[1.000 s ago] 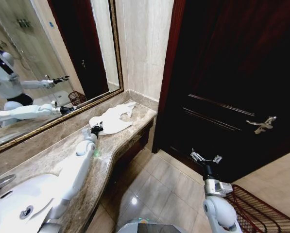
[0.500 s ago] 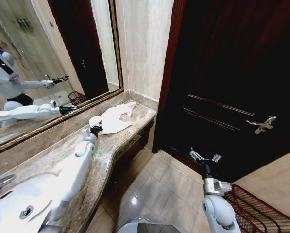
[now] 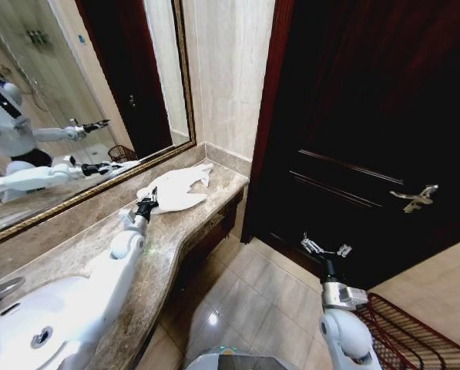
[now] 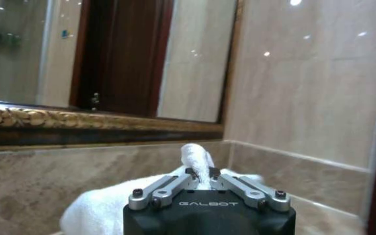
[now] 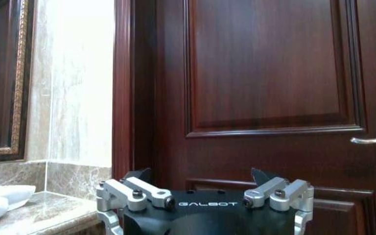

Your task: Discard the used towel into the hamper.

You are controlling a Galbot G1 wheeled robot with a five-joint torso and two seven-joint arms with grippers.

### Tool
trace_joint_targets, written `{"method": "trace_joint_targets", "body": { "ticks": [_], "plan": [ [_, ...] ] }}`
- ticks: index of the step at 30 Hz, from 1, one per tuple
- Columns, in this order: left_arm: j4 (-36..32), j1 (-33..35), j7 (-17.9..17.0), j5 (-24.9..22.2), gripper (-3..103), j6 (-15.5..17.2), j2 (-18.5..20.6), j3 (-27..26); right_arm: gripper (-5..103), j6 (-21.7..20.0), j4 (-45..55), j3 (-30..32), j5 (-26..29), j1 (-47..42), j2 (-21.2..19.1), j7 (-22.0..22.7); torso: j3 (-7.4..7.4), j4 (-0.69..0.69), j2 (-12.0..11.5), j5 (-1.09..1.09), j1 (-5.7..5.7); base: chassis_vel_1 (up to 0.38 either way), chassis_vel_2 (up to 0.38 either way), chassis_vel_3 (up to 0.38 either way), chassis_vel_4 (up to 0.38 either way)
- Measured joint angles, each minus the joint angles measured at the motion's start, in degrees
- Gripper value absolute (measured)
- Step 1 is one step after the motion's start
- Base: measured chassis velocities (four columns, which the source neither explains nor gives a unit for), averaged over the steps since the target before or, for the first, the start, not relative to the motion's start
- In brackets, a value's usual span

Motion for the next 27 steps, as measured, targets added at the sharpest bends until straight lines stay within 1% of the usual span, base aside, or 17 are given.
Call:
{"method": "trace_joint_targets", "body": {
  "ticks": [1, 2, 4, 6, 7, 10, 11, 14, 15, 17, 18, 20, 21, 26, 27],
  "plan": [
    [-1.9, 1.8, 0.1, -0.1, 3, -0.4, -0.1, -0.2, 100, 0.1, 0.2, 0.0, 0.0, -0.2, 0.0, 0.0, 0.0, 0.0, 0.0, 0.0, 0.0, 0.0, 0.0, 0.0, 0.0],
    [-1.9, 1.8, 0.1, -0.1, 3, -0.4, -0.1, -0.2, 100, 0.1, 0.2, 0.0, 0.0, -0.2, 0.0, 0.0, 0.0, 0.0, 0.0, 0.0, 0.0, 0.0, 0.0, 0.0, 0.0],
    [-6.6, 5.7, 0.3, -0.1, 3, -1.1, -0.7, -0.9, 100, 0.3, 0.6, 0.0, 0.0, -0.8, 0.1, -0.1, 0.0, 0.01, 0.0, 0.0, 0.0, 0.0, 0.0, 0.0, 0.0],
    [-9.8, 8.0, 0.4, -0.1, 3, -1.3, -1.2, -1.6, 100, 0.5, 1.0, 0.0, 0.0, -1.2, 0.1, -0.1, 0.0, 0.0, 0.0, 0.01, -0.01, 0.0, 0.0, 0.0, 0.0],
    [-9.8, 8.0, 0.4, -0.1, 3, -1.3, -1.2, -1.6, 100, 0.5, 1.0, 0.0, 0.0, -1.2, 0.1, -0.1, 0.0, 0.0, 0.0, 0.01, -0.01, 0.0, 0.0, 0.0, 0.0],
    [-15.7, 12.3, 0.3, -0.1, 3, -1.8, -2.0, -3.3, 100, 1.0, 1.7, 0.1, 0.5, -1.8, 0.0, -0.1, 0.0, 0.0, 0.0, 0.01, -0.01, 0.0, 0.0, 0.0, 0.0],
    [-15.7, 12.3, 0.3, -0.1, 3, -1.8, -2.0, -3.3, 100, 1.0, 1.7, 0.1, 0.5, -1.8, 0.0, -0.1, 0.0, 0.0, 0.0, 0.01, -0.01, 0.0, 0.0, 0.0, 0.0],
    [-20.1, 16.1, 0.4, 0.1, 3, -2.6, -3.0, -4.6, 100, 2.1, 2.2, 0.2, 1.3, -2.1, 0.0, -0.2, 0.0, 0.0, 0.0, 0.01, -0.01, 0.0, 0.0, 0.0, 0.0],
    [-20.1, 16.1, 0.4, 0.1, 3, -2.6, -3.0, -4.6, 100, 2.1, 2.2, 0.2, 1.3, -2.1, 0.0, -0.2, 0.0, 0.0, 0.0, 0.01, -0.01, 0.0, 0.0, 0.0, 0.0],
    [-23.2, 18.5, 0.7, 0.6, 3, -3.3, -4.1, -5.4, 100, 2.9, 2.6, 0.4, 1.7, -2.2, 0.0, -0.2, 0.0, 0.0, 0.0, 0.01, -0.01, 0.0, 0.0, 0.0, 0.0],
    [-23.2, 18.5, 0.7, 0.6, 3, -3.3, -4.1, -5.4, 100, 2.9, 2.6, 0.4, 1.7, -2.2, 0.0, -0.2, 0.0, 0.0, 0.0, 0.01, -0.01, 0.0, 0.0, 0.0, 0.0],
    [-26.3, 20.6, 0.4, 1.4, 3, -4.5, -5.4, -5.8, 100, 3.0, 3.2, 0.9, 2.0, -2.2, -0.4, -0.8, 0.0, 0.0, 0.0, 0.0, -0.01, 0.0, 0.0, 0.0, 0.0],
    [-26.3, 20.6, 0.4, 1.4, 3, -4.5, -5.4, -5.8, 100, 3.0, 3.2, 0.9, 2.0, -2.2, -0.4, -0.8, 0.0, 0.0, 0.0, 0.0, -0.01, 0.0, 0.0, 0.0, 0.0],
    [-32.6, 24.3, -0.1, 4.1, 3, -6.3, -7.9, -7.2, 100, 3.3, 4.3, 1.5, 2.2, -0.8, -1.1, -1.0, 0.0, 0.0, 0.0, 0.0, 0.0, 0.0, 0.0, 0.0, 0.0],
    [-32.6, 24.3, -0.1, 4.1, 3, -6.3, -7.9, -7.2, 100, 3.3, 4.3, 1.5, 2.2, -0.8, -1.1, -1.0, 0.0, 0.0, 0.0, 0.0, 0.0, 0.0, 0.0, 0.0, 0.0]
  ]
}}
